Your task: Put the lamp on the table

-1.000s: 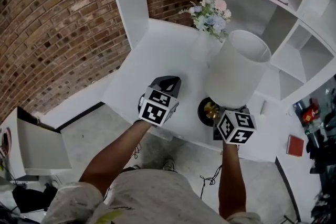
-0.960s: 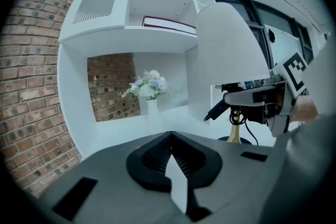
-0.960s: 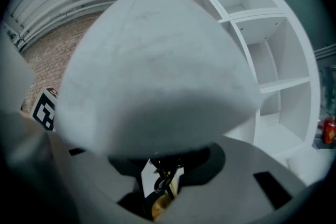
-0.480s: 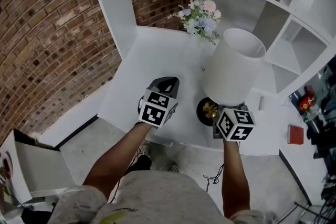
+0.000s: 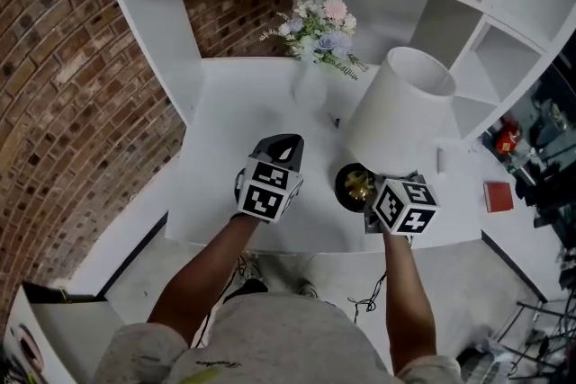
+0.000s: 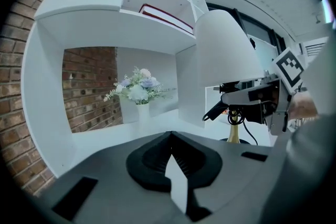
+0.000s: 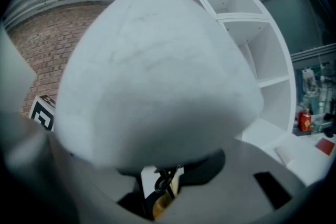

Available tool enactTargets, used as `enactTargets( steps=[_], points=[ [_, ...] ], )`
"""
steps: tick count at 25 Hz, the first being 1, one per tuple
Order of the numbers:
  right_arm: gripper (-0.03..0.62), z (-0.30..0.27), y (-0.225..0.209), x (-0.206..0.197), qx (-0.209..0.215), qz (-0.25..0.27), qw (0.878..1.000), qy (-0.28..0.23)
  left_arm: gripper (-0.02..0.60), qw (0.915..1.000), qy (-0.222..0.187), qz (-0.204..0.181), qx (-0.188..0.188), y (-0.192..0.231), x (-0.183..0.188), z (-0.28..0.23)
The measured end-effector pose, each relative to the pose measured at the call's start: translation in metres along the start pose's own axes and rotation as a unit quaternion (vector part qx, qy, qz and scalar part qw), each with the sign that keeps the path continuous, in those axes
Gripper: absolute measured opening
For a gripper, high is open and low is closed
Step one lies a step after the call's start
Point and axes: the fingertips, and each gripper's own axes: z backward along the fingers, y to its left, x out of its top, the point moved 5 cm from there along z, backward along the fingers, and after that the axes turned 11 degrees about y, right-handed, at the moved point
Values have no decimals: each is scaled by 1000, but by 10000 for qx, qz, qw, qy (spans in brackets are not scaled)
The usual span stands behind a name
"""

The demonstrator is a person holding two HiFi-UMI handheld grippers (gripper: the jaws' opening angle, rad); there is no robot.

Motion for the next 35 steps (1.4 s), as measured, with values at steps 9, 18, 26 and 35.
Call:
enactTargets(
  steps=[9,18,26,35],
  points=[
    [143,-7,15,6,-632,-100,9979,-91,-5,9981,-34,-262,-548,26,3,-13],
    [143,-10,31,7,-1198,-173,9925,-166,-5,9940,-136,-414,-1006,44,6,-25],
    [143,-18,33,-2,-1504,-298,9880,-161,-5,9908,-95,-551,-1232,50,1,-34],
    [143,-39,24,-14,-1658,-244,9858,-87,-5,9863,38,-646,-1515,36,-3,-45]
  ],
)
